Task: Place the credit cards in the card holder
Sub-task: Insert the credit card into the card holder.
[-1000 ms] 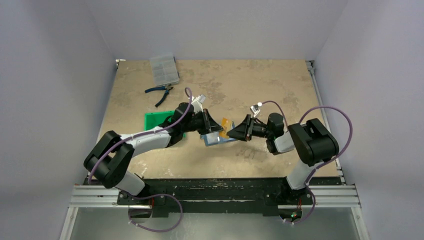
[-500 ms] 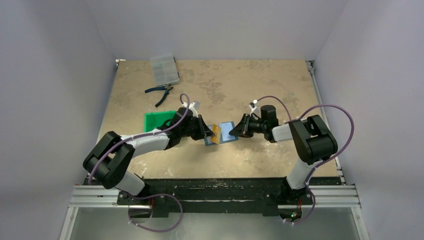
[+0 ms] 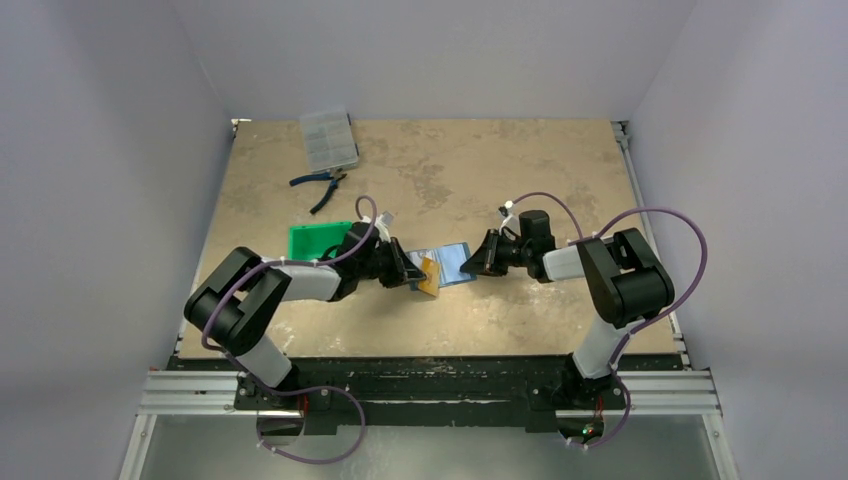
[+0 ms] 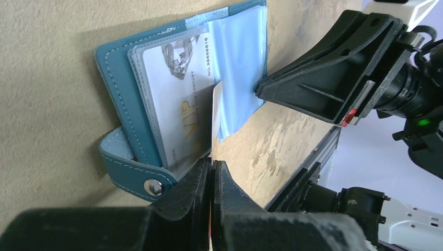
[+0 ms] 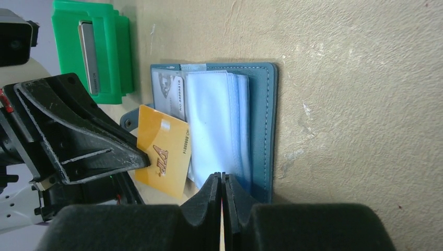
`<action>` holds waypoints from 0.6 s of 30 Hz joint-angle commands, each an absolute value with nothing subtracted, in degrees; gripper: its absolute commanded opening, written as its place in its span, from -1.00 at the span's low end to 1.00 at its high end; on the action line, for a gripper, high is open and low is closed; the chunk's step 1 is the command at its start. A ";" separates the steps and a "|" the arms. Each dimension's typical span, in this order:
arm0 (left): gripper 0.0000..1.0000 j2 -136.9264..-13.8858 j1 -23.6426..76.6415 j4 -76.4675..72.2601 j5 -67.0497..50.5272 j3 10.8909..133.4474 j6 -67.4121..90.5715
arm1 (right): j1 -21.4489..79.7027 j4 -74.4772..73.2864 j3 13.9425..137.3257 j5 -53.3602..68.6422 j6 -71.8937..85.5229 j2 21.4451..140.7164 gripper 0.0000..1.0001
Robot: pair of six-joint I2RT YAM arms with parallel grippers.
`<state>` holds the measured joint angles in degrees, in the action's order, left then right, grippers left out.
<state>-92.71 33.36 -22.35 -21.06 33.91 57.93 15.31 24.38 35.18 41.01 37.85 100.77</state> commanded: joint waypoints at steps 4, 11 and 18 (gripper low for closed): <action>-1.00 -93.46 32.09 -31.69 -24.25 32.33 60.78 | 15.20 21.73 35.95 36.12 35.15 101.78 -0.80; -1.00 -95.84 31.90 -36.00 -25.88 32.08 61.73 | 15.20 21.88 35.84 36.37 35.16 101.69 -0.81; -1.00 -97.28 31.89 -36.71 -25.67 32.84 61.39 | 15.21 21.97 35.79 36.27 35.16 101.75 -0.82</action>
<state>-96.14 32.25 -32.58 -24.73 32.45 60.99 15.31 24.16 35.31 41.04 37.47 100.77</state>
